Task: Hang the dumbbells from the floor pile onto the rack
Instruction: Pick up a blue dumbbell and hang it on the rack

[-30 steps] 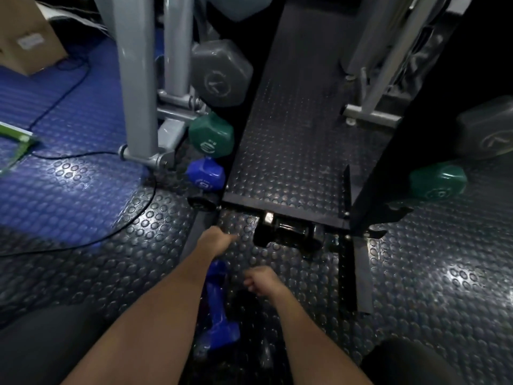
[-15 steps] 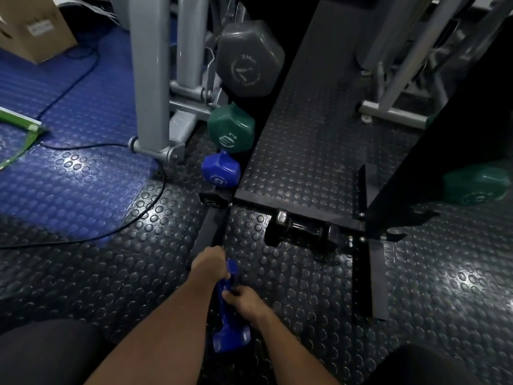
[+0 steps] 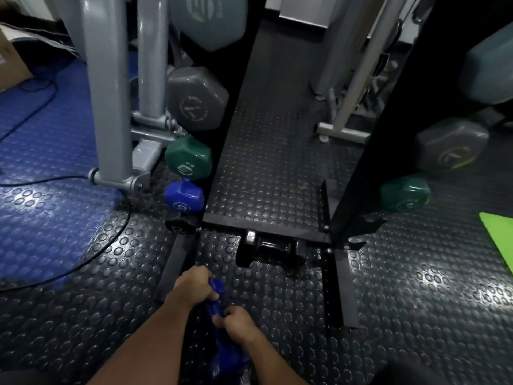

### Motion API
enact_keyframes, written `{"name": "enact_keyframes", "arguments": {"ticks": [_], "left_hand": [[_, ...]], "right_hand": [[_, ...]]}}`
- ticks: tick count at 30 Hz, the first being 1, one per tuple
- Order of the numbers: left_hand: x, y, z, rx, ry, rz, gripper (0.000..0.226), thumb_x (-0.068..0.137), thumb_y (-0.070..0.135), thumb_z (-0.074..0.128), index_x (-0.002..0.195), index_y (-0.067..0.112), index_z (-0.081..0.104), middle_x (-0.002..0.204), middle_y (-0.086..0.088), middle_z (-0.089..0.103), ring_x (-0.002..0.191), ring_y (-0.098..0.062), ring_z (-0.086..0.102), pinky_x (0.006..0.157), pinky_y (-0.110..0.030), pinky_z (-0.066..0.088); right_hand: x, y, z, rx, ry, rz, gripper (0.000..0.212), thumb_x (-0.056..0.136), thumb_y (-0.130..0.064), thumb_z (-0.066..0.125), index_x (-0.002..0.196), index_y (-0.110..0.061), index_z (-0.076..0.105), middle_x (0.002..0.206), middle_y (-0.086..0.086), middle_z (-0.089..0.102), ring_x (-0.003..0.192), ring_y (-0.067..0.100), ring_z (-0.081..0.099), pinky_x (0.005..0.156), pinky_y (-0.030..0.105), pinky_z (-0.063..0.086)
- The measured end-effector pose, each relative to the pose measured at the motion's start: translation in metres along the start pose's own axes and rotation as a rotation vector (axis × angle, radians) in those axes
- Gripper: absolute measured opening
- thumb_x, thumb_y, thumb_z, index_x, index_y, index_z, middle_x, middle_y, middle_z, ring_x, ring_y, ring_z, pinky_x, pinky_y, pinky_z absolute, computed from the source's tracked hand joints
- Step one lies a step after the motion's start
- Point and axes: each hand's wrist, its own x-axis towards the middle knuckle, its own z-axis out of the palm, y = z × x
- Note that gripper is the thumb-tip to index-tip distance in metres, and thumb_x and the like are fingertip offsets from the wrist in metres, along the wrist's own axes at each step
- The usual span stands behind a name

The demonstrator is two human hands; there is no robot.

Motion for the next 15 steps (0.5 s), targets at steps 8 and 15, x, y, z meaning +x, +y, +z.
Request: {"name": "enact_keyframes", "arguments": {"ticks": [8,15], "left_hand": [[-0.003,0.115,-0.021,-0.08,0.095,0.231,0.062,0.069,0.044,0.09,0.126,0.033,0.071,0.117,0.004,0.072,0.105,-0.017,0.067,0.093,-0.03,0.052],[0.005,0.182,-0.023,-0.495,0.073,0.411,0.044,0.088,0.034,0.082,0.126,0.012,0.074,0.117,-0.003,0.077,0.107,-0.013,0.07,0.103,-0.031,0.052]], "right_hand": [[-0.024,0.005,-0.086,0.311,0.205,-0.075,0.004,0.089,-0.014,0.068,0.088,-0.01,0.07,0.084,0.011,0.073,0.069,0.021,0.067,0.059,0.03,0.052],[-0.054,0.011,-0.158,0.54,0.338,-0.103,0.017,0.096,-0.007,0.063,0.08,-0.008,0.066,0.064,0.007,0.067,0.056,0.017,0.06,0.054,0.025,0.049]]}}
